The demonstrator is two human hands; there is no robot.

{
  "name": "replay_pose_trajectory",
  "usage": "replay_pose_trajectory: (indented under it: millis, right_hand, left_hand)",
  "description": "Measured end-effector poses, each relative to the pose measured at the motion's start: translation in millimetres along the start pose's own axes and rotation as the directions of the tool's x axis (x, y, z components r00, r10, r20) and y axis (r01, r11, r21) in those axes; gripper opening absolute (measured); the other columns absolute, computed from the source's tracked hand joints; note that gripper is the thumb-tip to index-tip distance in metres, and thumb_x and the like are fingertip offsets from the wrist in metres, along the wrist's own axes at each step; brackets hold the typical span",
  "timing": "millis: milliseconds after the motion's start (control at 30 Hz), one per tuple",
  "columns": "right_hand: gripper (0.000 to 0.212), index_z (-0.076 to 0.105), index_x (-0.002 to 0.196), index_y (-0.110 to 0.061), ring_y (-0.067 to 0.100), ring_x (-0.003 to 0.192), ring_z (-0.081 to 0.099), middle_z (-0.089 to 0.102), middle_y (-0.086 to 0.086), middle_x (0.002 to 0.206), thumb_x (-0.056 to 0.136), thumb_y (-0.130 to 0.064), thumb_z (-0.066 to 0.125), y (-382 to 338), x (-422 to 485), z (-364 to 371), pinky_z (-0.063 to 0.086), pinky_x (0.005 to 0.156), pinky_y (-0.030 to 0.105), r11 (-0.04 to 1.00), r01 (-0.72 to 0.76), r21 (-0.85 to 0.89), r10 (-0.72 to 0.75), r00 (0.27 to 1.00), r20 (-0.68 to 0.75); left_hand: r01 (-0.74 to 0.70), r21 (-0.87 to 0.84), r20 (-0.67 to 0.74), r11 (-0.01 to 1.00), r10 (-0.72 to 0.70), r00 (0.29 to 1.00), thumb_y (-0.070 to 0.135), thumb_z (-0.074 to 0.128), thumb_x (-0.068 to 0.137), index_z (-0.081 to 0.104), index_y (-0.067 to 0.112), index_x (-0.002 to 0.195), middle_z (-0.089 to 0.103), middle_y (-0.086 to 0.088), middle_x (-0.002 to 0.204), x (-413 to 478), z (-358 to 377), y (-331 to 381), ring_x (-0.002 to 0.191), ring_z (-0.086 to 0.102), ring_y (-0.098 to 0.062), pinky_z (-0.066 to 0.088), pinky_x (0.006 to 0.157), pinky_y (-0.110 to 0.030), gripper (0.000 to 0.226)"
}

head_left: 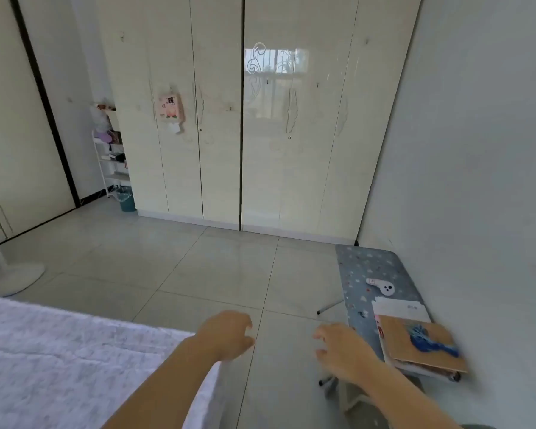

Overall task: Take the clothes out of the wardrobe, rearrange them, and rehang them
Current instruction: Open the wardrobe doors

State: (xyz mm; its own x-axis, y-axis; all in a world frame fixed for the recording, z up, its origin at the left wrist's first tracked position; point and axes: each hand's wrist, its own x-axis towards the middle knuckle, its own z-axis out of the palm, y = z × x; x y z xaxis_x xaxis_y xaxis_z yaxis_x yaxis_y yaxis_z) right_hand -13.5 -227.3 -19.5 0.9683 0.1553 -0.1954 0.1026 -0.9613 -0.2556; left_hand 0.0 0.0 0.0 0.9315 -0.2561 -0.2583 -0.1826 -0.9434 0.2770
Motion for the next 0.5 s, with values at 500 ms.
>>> replay_pose_trajectory:
  millis: [500]
  right_hand:
    - [0.038,0.047,0.130,-0.022,0.017,0.115,0.049,0.048,0.000,0.127,0.094,-0.030,0.048,18.7,246.4,-47.1,0.042,0.098,0.028,1.000,0.000,0.010,0.000,1.000,-0.001]
  left_hand:
    - [-0.003,0.013,-0.014,1.000,0.003,1.000,0.039,0.045,0.094,0.043,0.019,0.133,0.046,-0.001,0.136,237.0,-66.5,-58.1,0.125,0.042,-0.019,0.035,0.103,-0.032,0.044]
